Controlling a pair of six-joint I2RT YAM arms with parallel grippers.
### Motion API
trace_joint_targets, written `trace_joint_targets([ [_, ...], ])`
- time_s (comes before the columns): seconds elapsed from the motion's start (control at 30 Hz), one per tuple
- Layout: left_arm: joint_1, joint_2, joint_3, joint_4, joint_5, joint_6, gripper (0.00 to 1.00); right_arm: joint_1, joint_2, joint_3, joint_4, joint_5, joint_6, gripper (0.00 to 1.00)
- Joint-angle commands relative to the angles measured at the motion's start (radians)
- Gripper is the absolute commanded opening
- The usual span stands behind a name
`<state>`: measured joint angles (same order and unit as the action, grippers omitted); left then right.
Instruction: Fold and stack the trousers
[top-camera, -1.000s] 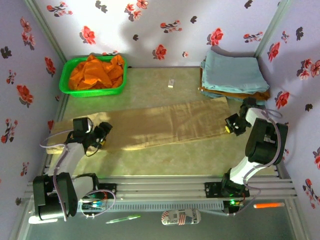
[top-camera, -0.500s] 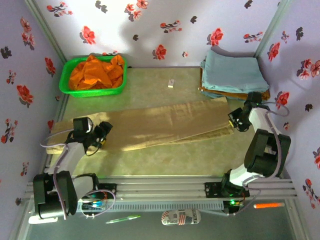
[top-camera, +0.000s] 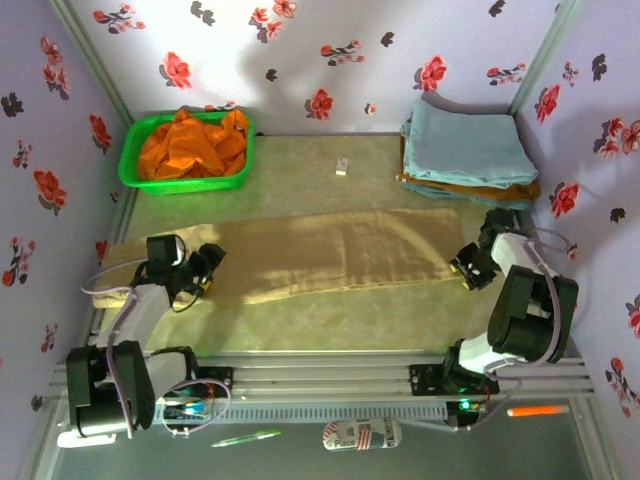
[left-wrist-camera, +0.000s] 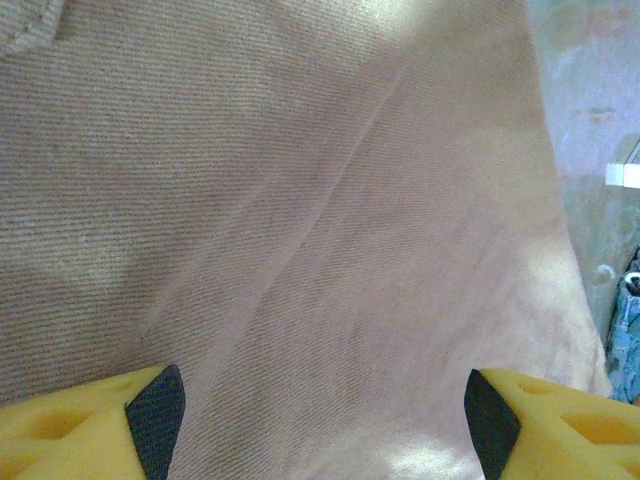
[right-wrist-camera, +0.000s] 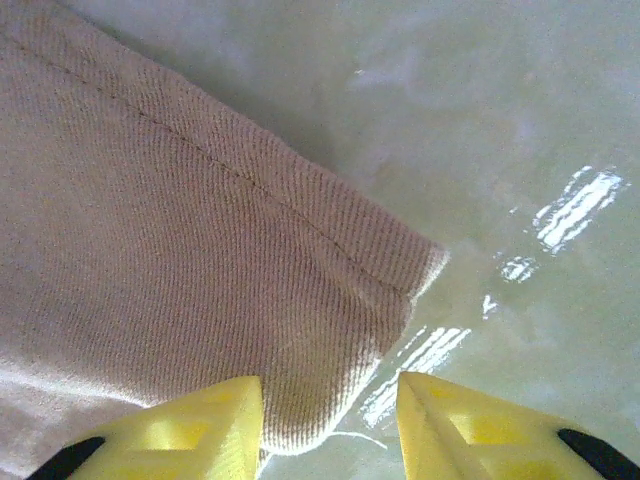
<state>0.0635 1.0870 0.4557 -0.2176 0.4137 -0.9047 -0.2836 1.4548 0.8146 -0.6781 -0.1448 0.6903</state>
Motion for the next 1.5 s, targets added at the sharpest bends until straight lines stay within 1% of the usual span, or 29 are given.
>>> trace_joint_targets([
  [0.0,-0.005,-0.02,0.048,-0.082,0.023,0.045,0.78,0.016,-0.084,0.055,-0.047,0.029,-0.001,0.41],
  [0.07,-0.012,-0.025,0.086,-0.122,0.02,0.065,0.78,0.082,-0.118,0.078,-0.032,0.019,0.016,0.41],
  [0.17,-0.057,-0.006,0.132,-0.148,-0.007,0.076,0.8,0.246,-0.089,0.138,-0.007,0.04,0.042,0.39],
  [0.23,-0.089,0.039,0.149,-0.122,-0.029,0.063,0.8,0.321,-0.011,0.169,0.047,0.017,0.045,0.36],
  [0.33,-0.106,0.145,0.147,-0.018,-0.046,0.013,0.8,0.356,0.159,0.229,0.105,-0.064,0.04,0.27],
  [0.37,-0.106,0.182,0.143,0.023,-0.055,-0.001,0.8,0.355,0.215,0.249,0.107,-0.074,0.035,0.25],
  [0.43,-0.101,0.246,0.14,0.066,-0.088,-0.018,0.79,0.35,0.277,0.262,0.106,-0.056,0.022,0.24],
  [0.5,-0.085,0.296,0.129,0.106,-0.106,-0.019,0.79,0.334,0.289,0.24,0.106,-0.058,0.009,0.24],
  [0.57,-0.054,0.335,0.111,0.137,-0.104,-0.016,0.79,0.308,0.269,0.194,0.111,-0.057,-0.002,0.26],
  [0.67,0.016,0.385,0.088,0.159,-0.074,0.006,0.79,0.251,0.23,0.129,0.099,-0.088,-0.036,0.36],
  [0.77,0.096,0.423,0.076,0.198,-0.015,0.012,0.79,0.196,0.172,0.106,0.055,-0.116,-0.102,0.41],
  [0.83,0.132,0.444,0.091,0.196,-0.013,0.038,0.79,0.16,0.102,0.097,0.053,-0.142,-0.13,0.49],
  [0.9,0.155,0.478,0.135,0.177,0.005,0.061,0.79,0.132,0.031,0.112,0.047,-0.099,-0.138,0.63],
  [0.93,0.156,0.494,0.154,0.178,0.02,0.061,0.79,0.125,0.01,0.128,0.042,-0.07,-0.144,0.68],
  [1.0,0.156,0.514,0.176,0.199,0.06,0.041,0.79,0.115,0.01,0.187,-0.007,0.037,-0.168,0.75],
  [1.03,0.154,0.515,0.18,0.211,0.076,0.034,0.79,0.108,0.026,0.21,-0.034,0.061,-0.179,0.75],
  [1.07,0.151,0.51,0.186,0.205,0.084,0.036,0.79,0.095,0.05,0.222,-0.04,0.057,-0.186,0.76],
  [1.17,0.15,0.476,0.189,0.183,0.085,0.042,0.8,0.077,0.112,0.206,-0.022,-0.018,-0.186,0.77],
  [1.27,0.148,0.437,0.173,0.179,0.087,0.034,0.81,0.084,0.171,0.192,-0.007,-0.075,-0.197,0.81],
  [1.4,0.139,0.375,0.152,0.176,0.092,0.021,0.81,0.097,0.25,0.207,-0.018,-0.043,-0.203,0.81],
  [1.43,0.137,0.362,0.149,0.175,0.091,0.019,0.81,0.098,0.268,0.208,-0.019,-0.049,-0.2,0.8],
  [1.47,0.134,0.348,0.145,0.171,0.091,0.02,0.81,0.103,0.289,0.209,-0.023,-0.055,-0.197,0.77],
])
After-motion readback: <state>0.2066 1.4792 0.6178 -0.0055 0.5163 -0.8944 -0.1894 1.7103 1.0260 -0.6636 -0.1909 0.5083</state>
